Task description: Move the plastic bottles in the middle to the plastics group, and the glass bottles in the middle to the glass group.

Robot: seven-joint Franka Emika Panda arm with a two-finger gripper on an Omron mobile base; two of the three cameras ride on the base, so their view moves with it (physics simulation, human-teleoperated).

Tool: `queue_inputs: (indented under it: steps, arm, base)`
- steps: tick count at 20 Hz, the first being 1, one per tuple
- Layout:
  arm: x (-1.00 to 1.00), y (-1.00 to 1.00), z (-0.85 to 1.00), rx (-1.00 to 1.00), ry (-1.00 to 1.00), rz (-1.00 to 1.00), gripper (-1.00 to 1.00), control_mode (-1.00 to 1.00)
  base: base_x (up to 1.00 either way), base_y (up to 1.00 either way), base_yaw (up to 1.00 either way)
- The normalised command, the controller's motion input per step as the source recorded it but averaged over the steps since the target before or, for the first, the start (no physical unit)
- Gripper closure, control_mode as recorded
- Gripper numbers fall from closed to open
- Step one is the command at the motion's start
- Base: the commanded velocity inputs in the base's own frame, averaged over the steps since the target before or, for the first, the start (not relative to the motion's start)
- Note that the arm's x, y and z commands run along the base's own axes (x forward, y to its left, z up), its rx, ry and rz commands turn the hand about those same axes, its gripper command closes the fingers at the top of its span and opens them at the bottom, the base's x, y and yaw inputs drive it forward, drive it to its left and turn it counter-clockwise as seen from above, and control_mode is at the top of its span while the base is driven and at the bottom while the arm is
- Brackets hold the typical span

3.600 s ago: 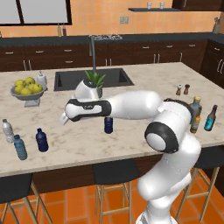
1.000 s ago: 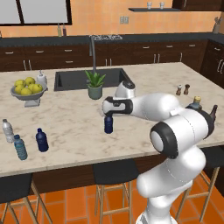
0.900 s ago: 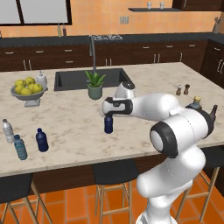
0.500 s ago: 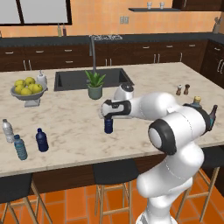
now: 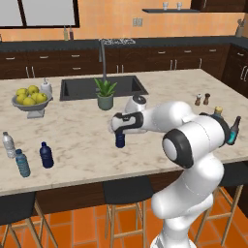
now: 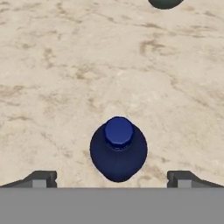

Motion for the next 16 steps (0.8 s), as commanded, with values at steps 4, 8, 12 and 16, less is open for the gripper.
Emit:
queue_inputs:
  steps: [4,8,12,16]
  arm:
    - [0.05,0.0,-0.16,0.0,0.0,0.0,-1.0,-1.0]
    - [0.09,0.0,-0.12,0.0,0.0,0.0,-1.0,-1.0]
    - [0.14,0.0,0.0,0.0,0.0,0.0,-1.0,-1.0]
    - [0.03,0.0,-0.1,0.0,0.0,0.0,-1.0,-1.0]
  base:
    - [0.0,0.0,0.0]
    - [0.0,0.0,0.0]
    - [0.0,0.0,0.0]
    - [0.0,0.0,0.0]
